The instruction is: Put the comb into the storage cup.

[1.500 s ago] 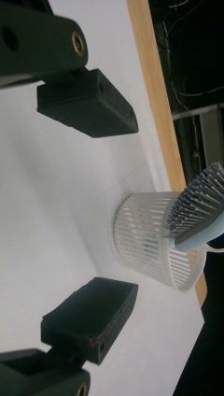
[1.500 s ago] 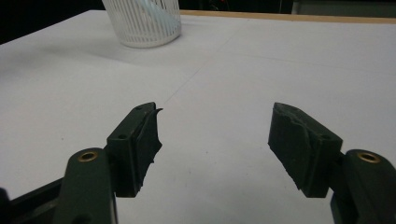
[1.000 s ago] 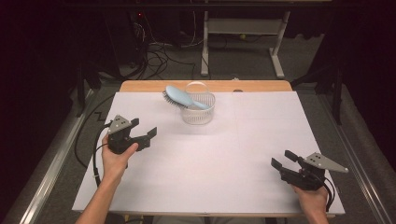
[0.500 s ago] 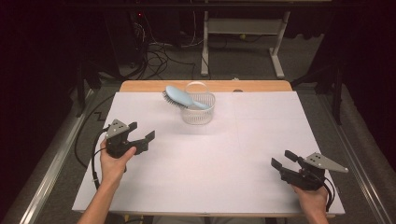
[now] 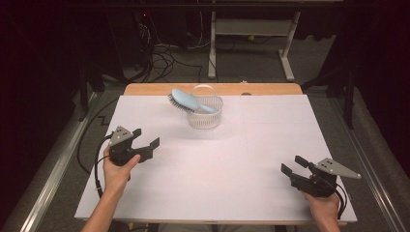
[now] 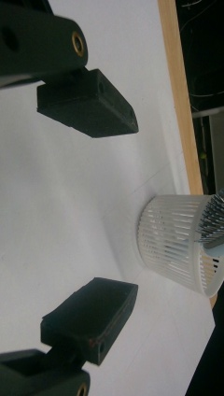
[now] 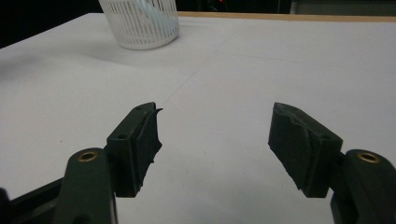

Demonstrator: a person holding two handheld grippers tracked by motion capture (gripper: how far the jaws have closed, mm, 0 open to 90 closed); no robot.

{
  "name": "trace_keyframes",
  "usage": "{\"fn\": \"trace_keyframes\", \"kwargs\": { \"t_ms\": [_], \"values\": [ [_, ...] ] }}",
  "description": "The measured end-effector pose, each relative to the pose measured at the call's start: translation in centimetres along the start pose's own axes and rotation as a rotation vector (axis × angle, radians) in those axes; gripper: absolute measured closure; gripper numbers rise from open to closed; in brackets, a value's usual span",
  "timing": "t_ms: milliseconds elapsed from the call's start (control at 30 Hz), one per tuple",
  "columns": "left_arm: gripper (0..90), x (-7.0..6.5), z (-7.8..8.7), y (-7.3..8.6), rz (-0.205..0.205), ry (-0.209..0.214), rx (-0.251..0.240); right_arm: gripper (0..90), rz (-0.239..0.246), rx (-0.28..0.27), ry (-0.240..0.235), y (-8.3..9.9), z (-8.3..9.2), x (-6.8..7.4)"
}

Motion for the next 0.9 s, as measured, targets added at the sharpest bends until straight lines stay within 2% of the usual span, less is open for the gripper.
{"fn": "trace_keyframes", "kwargs": {
  "t_ms": [633, 900],
  "values": [
    [21.4, 0.2, 0.6, 0.6, -0.004, -0.008, -0.001, 33.8, 0.002, -0.001, 0.003, 0.0, 0.0, 0.0],
    [21.5, 0.3, 0.6, 1.1, 0.005, -0.009, -0.003, 33.7, 0.001, -0.004, 0.002, 0.0, 0.1, 0.0]
  ]
}}
Point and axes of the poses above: each handheld gripper's, and its own axes: z roughly backward along the jaws, y roughly out of its underside, x roughly to its left, the point moved 2 cm from there along -z, roughly forward along the jaws, and after that the axes turned 7 degrees about z, right-handed, at the moved point
